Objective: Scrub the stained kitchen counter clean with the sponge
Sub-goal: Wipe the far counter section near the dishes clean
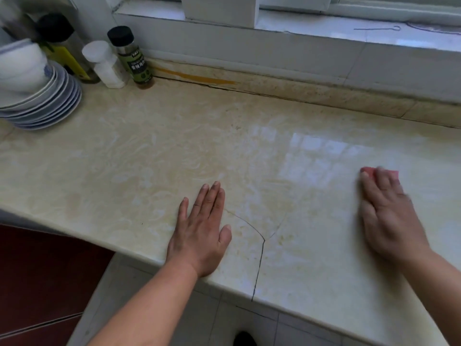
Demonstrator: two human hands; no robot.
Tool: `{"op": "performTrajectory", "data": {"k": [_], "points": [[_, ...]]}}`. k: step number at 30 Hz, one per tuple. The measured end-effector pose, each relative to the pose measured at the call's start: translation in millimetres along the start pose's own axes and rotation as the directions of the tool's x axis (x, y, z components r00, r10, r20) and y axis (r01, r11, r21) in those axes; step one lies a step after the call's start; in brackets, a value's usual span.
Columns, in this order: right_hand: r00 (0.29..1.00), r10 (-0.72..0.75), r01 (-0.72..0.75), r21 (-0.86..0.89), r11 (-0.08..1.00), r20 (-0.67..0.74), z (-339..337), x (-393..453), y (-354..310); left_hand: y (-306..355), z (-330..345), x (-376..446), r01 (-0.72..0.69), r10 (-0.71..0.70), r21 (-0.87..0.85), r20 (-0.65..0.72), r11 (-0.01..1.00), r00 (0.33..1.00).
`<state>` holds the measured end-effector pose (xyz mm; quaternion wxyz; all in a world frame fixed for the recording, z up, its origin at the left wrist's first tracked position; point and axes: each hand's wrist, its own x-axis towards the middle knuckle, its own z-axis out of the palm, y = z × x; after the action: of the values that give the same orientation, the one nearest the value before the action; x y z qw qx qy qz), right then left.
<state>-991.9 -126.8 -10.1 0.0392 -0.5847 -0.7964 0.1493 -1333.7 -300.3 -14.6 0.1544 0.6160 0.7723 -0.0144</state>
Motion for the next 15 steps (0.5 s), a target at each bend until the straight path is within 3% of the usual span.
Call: {"op": "performTrajectory", "data": {"k": [3, 7, 10, 15], "points": [[0.995, 0.094, -0.095, -0.012, 0.995, -0.038, 18, -23, -19, 0, 2, 0, 0.002, -0.002, 0.004, 0.003, 1.000, 1.000], [0.973, -0.225, 0.222, 0.078, 0.972, 0.042, 45, -72, -113, -1, 2, 0, -0.002, 0.001, -0.026, -0.017, 1.000, 1.000], [0.858, -0.499, 0.488, 0.111, 0.866, 0.122, 67, -126, -181, -5, 3, 0, -0.020, 0.014, -0.119, -0.054, 0.993, 0.998], [0.821, -0.556, 0.546, 0.105, 0.831, 0.132, 83, -153, -193, -14, 8, 2, -0.072, 0.049, -0.217, -0.113, 0.973, 0.992]]}}
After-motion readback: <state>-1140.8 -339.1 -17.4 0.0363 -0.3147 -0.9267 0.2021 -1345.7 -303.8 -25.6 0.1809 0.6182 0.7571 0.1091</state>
